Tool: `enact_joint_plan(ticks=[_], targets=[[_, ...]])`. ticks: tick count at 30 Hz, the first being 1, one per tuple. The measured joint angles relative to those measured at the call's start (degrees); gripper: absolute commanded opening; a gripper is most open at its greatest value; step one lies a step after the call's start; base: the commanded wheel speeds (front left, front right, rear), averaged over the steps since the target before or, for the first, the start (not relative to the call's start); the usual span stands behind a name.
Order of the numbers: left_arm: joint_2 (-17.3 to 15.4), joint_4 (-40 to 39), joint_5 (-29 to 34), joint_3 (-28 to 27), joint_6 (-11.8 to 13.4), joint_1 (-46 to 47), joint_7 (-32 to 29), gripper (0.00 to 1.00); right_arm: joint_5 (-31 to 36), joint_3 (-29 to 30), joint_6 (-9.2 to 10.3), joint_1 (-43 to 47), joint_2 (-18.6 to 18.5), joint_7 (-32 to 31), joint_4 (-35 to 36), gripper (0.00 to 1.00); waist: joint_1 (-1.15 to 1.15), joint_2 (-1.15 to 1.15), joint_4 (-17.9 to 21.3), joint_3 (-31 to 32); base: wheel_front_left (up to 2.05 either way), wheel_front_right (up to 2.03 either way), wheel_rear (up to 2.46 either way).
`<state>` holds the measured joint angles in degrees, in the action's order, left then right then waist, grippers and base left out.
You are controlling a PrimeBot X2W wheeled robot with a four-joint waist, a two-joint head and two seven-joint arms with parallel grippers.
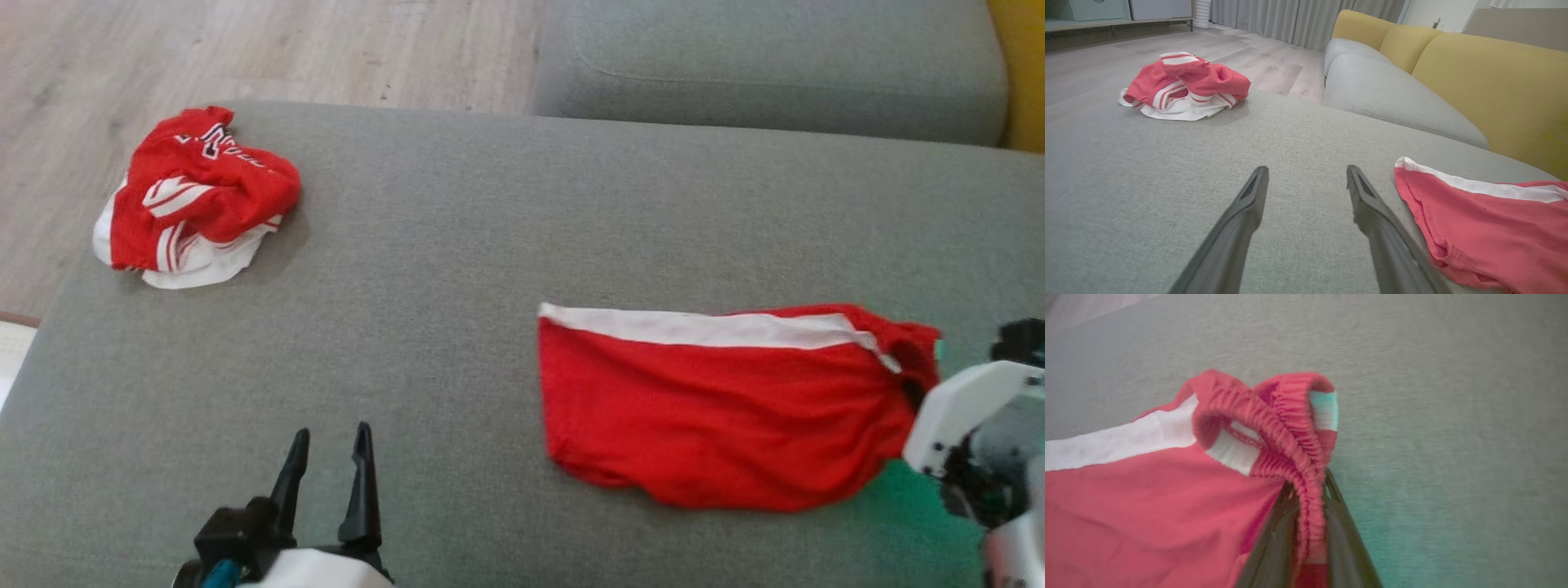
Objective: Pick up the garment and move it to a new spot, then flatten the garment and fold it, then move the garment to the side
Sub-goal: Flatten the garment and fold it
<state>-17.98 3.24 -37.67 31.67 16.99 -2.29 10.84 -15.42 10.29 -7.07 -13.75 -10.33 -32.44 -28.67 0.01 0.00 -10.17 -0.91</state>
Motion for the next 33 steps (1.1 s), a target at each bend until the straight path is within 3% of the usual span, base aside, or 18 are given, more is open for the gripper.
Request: enact_joint_plan(ticks=[4, 8, 15, 21, 27, 33], targets=[[0.25, 0.20, 0.00, 0.24, -0.45, 1.13, 0.00, 1.00, -0.56, 1.52, 0.00, 0.59, -0.67, -2.24, 2.35, 0.00, 0.00, 0.00, 0.85, -0.60, 0.00, 0.00, 0.00], [0.30, 0.67, 0.00, 0.37, -0.44, 1.81, 0.00, 1.00, -3.60, 0.20, 0.00, 1.02, 1.13, -3.49, 5.30, 0.00, 0.00, 0.00, 1.39, -0.63, 0.00, 0.00, 0.00], [0.44, 1.37, 0.00, 1.41, -0.88, 2.04, 0.00, 1.00, -12.04, -5.37, 0.00, 3.48, 5.98, -5.02, 11.66, 0.00, 0.00, 0.00, 1.18, -0.40, 0.00, 0.00, 0.00], [0.43, 1.68, 0.00, 1.59, -0.93, 2.15, -0.01, 1.00, -17.80, -11.73, 0.01, 2.82, 6.84, -5.38, 15.96, 0.00, 0.00, 0.00, 0.37, -0.24, 0.00, 0.00, 0.00], [0.46, 1.88, 0.01, 2.10, -1.37, 3.31, -0.23, 1.00, -24.57, -19.71, 0.01, 1.14, 6.98, -1.99, 13.60, 0.00, -0.01, 0.00, -1.53, -0.34, 0.00, 0.00, 0.00], [0.55, 1.98, 0.35, 2.87, -1.38, 3.52, -0.69, 1.00, -27.74, -24.88, 0.01, -1.49, 7.09, 2.80, 3.85, 0.00, 0.00, 0.00, -3.82, -0.33, 0.00, 0.00, 0.00]])
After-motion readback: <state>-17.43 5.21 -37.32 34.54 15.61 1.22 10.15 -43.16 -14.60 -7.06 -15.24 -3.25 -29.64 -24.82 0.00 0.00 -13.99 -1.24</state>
